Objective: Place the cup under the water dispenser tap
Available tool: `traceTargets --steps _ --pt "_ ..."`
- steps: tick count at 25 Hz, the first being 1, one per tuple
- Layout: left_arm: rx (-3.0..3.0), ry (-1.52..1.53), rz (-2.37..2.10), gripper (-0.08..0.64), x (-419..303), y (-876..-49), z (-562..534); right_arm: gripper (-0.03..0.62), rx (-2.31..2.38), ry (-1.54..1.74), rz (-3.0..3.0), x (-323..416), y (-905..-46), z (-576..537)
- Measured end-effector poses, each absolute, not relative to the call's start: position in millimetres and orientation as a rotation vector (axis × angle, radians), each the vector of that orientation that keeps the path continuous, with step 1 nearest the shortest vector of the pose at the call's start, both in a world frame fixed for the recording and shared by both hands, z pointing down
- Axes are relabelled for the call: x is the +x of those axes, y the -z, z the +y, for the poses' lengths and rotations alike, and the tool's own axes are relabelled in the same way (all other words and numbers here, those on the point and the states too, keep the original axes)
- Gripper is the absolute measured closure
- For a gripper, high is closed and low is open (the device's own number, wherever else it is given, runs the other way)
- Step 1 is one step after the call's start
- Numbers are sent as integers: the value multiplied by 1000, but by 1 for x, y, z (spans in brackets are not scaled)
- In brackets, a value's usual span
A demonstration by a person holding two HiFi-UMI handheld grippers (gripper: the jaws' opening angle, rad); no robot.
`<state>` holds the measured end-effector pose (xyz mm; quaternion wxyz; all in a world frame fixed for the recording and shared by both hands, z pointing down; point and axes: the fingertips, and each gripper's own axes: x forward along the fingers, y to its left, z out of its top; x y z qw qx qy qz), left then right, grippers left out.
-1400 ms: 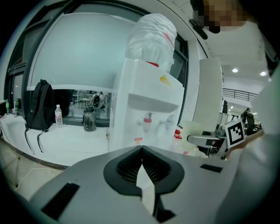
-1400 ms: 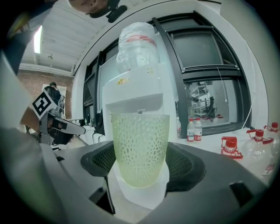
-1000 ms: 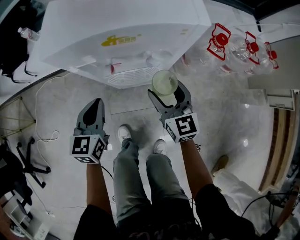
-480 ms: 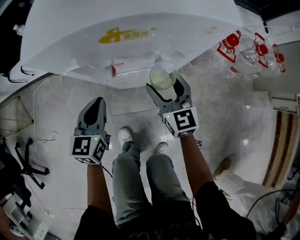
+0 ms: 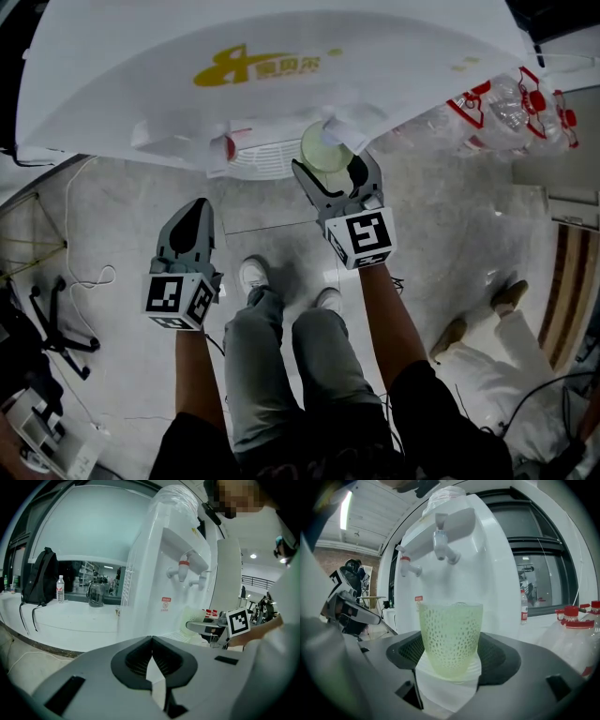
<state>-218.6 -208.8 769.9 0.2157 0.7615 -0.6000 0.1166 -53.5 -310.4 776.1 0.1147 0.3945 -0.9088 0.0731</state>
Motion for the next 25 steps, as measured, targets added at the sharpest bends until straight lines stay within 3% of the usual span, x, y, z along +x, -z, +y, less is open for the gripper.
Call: traceTargets --steps 18,25 --pt "2107 -339 -1635 551 -213 -779 -211 229 1122 -195 -2630 -61 -788 -314" --pt "2092 -346 -1637 549 -218 -778 -210 199 1134 -188 -2651 -61 -784 -313"
